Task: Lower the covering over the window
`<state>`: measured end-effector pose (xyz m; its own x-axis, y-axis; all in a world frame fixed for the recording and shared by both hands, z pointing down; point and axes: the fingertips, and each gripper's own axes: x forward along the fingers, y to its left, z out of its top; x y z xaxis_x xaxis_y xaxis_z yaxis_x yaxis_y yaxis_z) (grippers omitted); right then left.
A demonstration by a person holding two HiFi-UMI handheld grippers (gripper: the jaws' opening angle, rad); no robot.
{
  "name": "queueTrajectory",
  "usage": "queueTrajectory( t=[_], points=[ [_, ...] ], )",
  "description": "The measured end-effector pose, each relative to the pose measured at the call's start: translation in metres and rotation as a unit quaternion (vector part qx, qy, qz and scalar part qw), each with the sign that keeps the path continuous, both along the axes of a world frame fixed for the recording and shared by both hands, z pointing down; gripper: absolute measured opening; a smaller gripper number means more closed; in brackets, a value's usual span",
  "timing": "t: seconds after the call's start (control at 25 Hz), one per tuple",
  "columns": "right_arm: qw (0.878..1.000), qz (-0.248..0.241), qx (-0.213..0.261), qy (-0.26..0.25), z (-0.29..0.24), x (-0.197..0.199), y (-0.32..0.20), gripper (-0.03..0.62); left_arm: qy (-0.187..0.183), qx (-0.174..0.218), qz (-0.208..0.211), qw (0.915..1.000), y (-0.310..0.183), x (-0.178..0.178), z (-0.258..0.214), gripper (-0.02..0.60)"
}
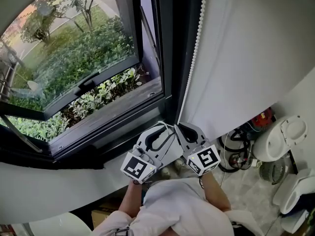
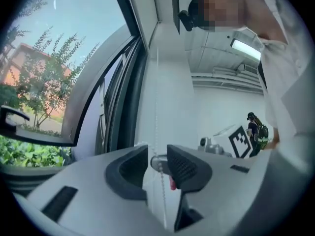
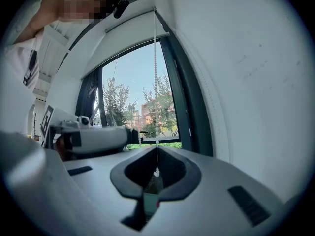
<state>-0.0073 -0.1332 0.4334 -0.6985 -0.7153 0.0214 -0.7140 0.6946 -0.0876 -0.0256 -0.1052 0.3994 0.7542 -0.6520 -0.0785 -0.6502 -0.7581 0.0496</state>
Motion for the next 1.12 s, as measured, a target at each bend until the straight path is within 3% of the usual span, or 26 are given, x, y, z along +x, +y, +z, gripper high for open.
queueTrajectory(
  t=[0.32,0.56,0.72,1.12],
  points=[
    [1.000,-0.007,0.004,0.003,-0.001,-0.008,0.006,-0.003,0.016,0.060,-0.009,0.9980,-0.015,0.009,-0.075,0.114],
    [1.000,-0.009,0.005,0.007,0.000,-0.014,0.010,-0.003,0.014,0.088,-0.012,0.9960,-0.025,0.019,-0.106,0.110],
    [1.000,-0.012,0.009,0.009,-0.002,-0.016,0.012,-0.003,0.009,0.083,-0.025,0.9962,-0.029,0.021,-0.107,0.025],
    [0.999,-0.013,-0.021,0.022,0.020,-0.013,0.012,-0.003,0.005,0.057,-0.020,0.9982,-0.029,0.024,-0.083,0.017]
  ],
)
